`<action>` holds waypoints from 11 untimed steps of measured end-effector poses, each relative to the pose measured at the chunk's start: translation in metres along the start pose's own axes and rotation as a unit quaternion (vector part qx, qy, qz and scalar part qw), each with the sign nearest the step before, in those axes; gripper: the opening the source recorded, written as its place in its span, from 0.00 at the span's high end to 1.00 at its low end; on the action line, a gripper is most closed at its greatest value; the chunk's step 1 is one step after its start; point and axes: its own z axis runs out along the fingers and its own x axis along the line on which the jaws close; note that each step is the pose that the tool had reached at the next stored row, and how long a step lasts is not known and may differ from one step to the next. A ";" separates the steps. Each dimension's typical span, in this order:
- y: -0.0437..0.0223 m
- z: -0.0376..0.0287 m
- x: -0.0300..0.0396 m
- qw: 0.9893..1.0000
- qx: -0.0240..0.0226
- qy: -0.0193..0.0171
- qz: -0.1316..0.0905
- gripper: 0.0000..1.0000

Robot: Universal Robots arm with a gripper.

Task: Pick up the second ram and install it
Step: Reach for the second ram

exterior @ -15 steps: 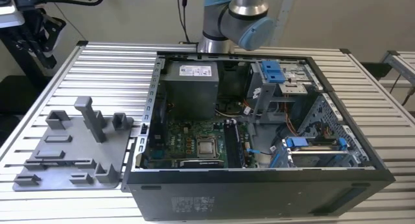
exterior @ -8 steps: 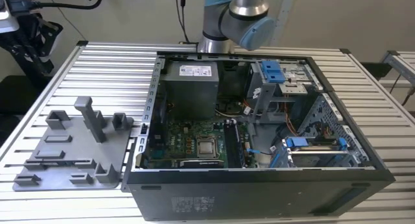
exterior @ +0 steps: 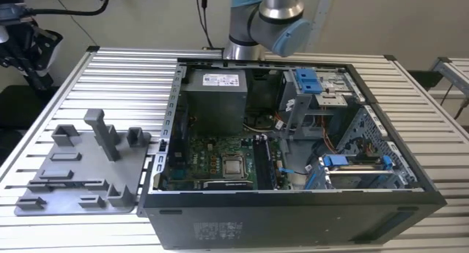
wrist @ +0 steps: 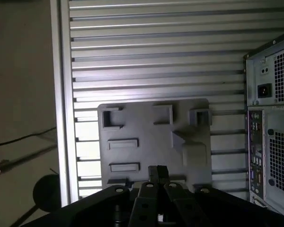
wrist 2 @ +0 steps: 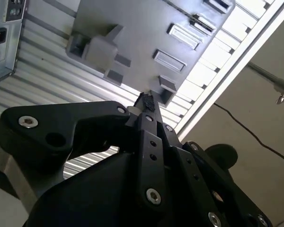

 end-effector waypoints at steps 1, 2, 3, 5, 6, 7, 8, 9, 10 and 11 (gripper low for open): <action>-0.0018 0.0001 0.0010 1.000 0.000 0.000 0.000 0.89; -0.0037 0.0002 0.0018 1.000 0.000 0.000 0.000 0.89; -0.0056 0.0002 0.0022 1.000 0.000 0.000 0.000 0.89; -0.0101 0.0003 0.0030 1.000 0.000 0.000 0.000 0.89; -0.0124 0.0004 0.0034 1.000 0.000 0.000 0.000 0.89; -0.0147 0.0004 0.0037 1.000 0.000 0.000 0.000 0.89; -0.0169 0.0005 0.0040 1.000 0.000 0.000 0.000 0.89; -0.0189 0.0005 0.0043 1.000 0.000 0.000 0.000 0.89; -0.0208 0.0006 0.0046 1.000 0.000 0.000 0.000 0.89; -0.0229 0.0006 0.0050 1.000 0.000 0.000 0.000 0.89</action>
